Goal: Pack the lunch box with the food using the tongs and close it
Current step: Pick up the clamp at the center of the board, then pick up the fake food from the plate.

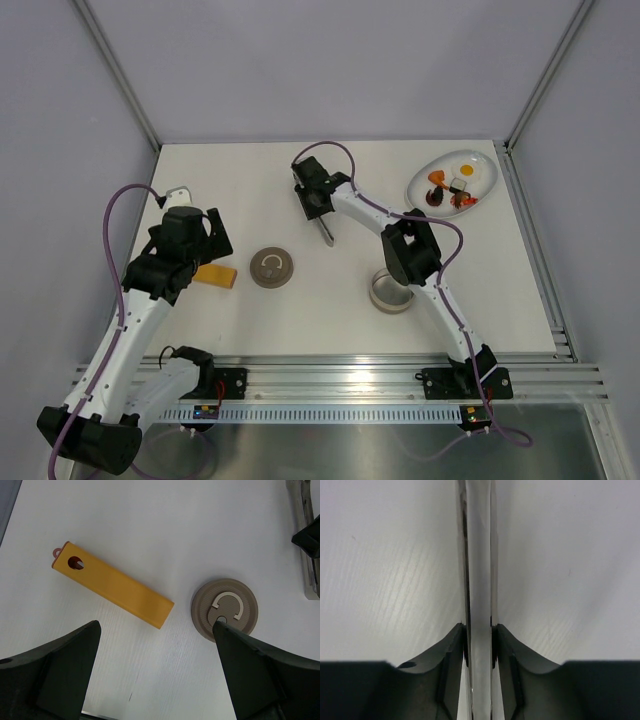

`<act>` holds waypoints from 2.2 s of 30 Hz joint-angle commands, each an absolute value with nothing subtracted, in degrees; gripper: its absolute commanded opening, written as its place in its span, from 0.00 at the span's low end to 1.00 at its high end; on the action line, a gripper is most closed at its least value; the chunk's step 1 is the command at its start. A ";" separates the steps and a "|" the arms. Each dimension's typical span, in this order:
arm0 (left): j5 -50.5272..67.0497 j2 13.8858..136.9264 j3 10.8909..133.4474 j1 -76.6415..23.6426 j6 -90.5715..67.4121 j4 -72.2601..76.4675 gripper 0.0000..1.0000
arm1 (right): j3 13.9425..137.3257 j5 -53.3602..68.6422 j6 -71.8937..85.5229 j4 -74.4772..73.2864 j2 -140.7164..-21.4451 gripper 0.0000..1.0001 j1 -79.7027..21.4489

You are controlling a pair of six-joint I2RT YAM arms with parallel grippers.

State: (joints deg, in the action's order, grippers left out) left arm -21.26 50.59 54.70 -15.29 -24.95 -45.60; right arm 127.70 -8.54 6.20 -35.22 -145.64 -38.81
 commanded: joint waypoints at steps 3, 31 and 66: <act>-20.65 49.31 55.02 -15.38 -25.14 -44.91 0.99 | 127.53 -9.40 5.54 -42.70 -135.80 0.30 -39.20; -18.72 51.77 57.92 -15.38 -25.75 -45.26 0.99 | 100.55 -0.71 10.64 -64.78 -92.20 0.31 -6.78; -17.58 52.91 57.31 -15.47 -25.75 -44.30 0.99 | 104.24 0.26 11.07 -64.78 -99.49 0.44 -0.44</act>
State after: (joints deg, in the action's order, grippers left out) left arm -18.20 53.06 55.79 -15.29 -25.54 -46.68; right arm 101.97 0.14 10.57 -66.76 -99.00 -0.36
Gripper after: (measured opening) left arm 0.988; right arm 0.442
